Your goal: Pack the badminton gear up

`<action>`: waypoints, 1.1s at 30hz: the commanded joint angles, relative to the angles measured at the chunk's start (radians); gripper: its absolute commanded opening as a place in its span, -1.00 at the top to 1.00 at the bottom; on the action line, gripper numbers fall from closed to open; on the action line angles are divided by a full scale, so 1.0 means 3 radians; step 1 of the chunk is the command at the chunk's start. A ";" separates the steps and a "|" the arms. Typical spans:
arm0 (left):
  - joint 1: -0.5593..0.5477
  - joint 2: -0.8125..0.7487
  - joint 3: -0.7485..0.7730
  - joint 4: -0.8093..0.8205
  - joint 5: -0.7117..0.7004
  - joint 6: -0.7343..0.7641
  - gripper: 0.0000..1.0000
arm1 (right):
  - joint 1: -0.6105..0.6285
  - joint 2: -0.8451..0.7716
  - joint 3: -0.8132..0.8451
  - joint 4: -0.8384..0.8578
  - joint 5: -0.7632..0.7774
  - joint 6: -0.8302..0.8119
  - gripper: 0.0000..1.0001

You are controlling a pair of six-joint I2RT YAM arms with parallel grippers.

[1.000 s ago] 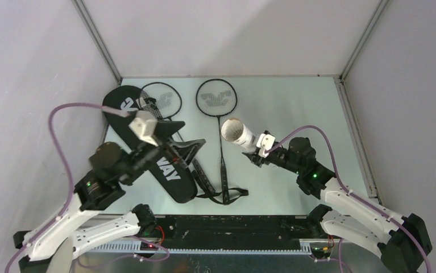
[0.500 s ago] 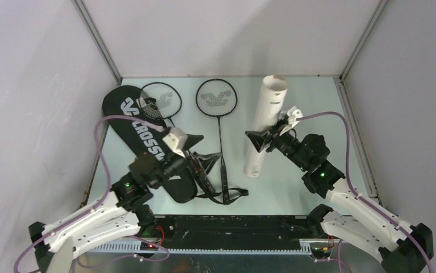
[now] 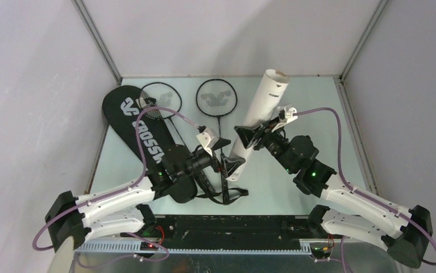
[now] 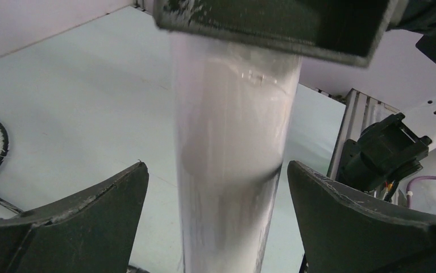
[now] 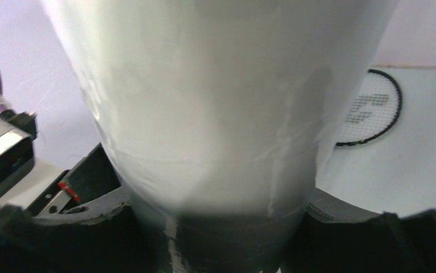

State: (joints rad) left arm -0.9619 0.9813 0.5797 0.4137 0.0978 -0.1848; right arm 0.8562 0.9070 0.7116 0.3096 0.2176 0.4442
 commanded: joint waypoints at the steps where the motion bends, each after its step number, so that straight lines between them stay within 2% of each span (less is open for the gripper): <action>1: -0.0015 0.0147 0.0168 0.0402 0.0179 -0.0065 -1.00 | 0.0136 0.0059 0.0207 0.0479 0.0068 -0.0177 0.11; 7: -0.0015 0.0229 0.0164 0.0472 0.0239 -0.0017 -0.99 | 0.0336 0.0049 0.0208 0.0641 -0.0107 -0.0556 0.01; 10: -0.0015 0.0273 0.0199 0.0436 0.0224 0.0069 -0.91 | 0.0472 0.0027 0.0207 0.0640 -0.0142 -0.0730 -0.03; 14: -0.0015 0.0247 0.0190 0.0492 0.0129 0.0200 -0.94 | 0.0509 -0.0038 0.0205 0.0435 -0.0255 -0.0503 -0.05; 17: -0.0015 0.0231 0.0106 0.0753 0.0307 0.0246 -0.89 | 0.0512 -0.0030 0.0205 0.0390 -0.0492 -0.0381 -0.07; 19: -0.0015 0.0212 0.0037 0.0908 0.0347 0.0249 -0.76 | 0.0511 -0.0039 0.0208 0.0379 -0.0636 -0.0326 -0.08; 22: -0.0015 0.0197 -0.0025 0.1003 0.0271 0.0270 -0.32 | 0.0512 -0.0078 0.0194 0.0391 -0.0863 -0.0257 -0.08; 26: -0.0015 0.0244 -0.0021 0.0999 0.0133 0.0248 0.04 | 0.0514 -0.0141 0.0121 0.0542 -0.0994 -0.0170 -0.12; 31: -0.0015 0.0237 -0.0081 0.1056 0.0050 0.0280 0.44 | 0.0513 -0.0224 0.0118 0.0401 -0.0843 -0.0253 -0.34; 33: -0.0015 0.0199 -0.0126 0.1090 -0.0043 0.0308 0.77 | 0.0511 -0.0304 0.0118 0.0335 -0.0754 -0.0338 -0.47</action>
State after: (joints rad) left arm -0.9863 1.0584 0.5640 0.6533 0.2295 -0.1242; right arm 0.9874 0.8845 0.7246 0.3798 0.0498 0.3202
